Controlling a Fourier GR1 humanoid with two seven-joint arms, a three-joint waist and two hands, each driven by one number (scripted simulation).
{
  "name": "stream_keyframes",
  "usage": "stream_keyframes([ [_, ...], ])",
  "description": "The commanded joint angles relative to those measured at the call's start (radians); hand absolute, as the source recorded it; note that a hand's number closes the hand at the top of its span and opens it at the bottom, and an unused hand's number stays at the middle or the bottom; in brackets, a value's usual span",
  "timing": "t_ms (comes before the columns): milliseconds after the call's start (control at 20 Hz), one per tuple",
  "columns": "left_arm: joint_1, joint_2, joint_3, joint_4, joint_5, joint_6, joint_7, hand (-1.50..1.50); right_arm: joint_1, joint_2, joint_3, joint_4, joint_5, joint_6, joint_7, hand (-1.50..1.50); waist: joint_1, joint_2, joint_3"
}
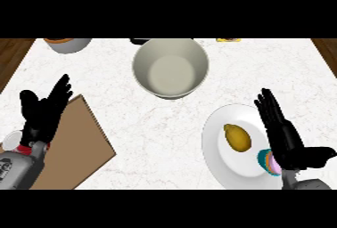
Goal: Pick the lemon from the plate and place it in the bowl
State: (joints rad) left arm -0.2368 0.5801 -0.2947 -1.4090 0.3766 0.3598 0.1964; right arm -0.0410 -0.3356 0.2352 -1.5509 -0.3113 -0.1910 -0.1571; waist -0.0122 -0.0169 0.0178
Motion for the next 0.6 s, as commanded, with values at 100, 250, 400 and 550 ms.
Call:
stream_keyframes([
  [100, -0.040, -0.081, -0.037, -0.072, -0.036, 0.019, -0.045, 0.00, -0.043, -0.090, 0.148, 0.006, 0.081, 0.190, 0.026, 1.50, 0.024, 0.016, -0.018],
  [250, -0.042, -0.127, -0.052, -0.104, -0.041, 0.010, -0.136, 0.00, -0.068, -0.215, 0.288, -0.003, 0.161, 0.381, 0.046, 1.50, 0.051, 0.017, -0.021],
  [400, 0.017, -0.165, -0.057, -0.098, -0.036, 0.022, -0.166, 0.00, 0.003, -0.130, 0.121, -0.009, 0.352, -0.037, -0.148, -1.50, -0.004, 0.012, -0.017],
  [550, -0.001, -0.199, -0.063, -0.071, -0.058, 0.043, -0.174, 0.00, 0.103, -0.011, 0.127, -0.032, 0.186, 0.040, -0.325, -1.50, -0.008, 0.016, -0.016],
])
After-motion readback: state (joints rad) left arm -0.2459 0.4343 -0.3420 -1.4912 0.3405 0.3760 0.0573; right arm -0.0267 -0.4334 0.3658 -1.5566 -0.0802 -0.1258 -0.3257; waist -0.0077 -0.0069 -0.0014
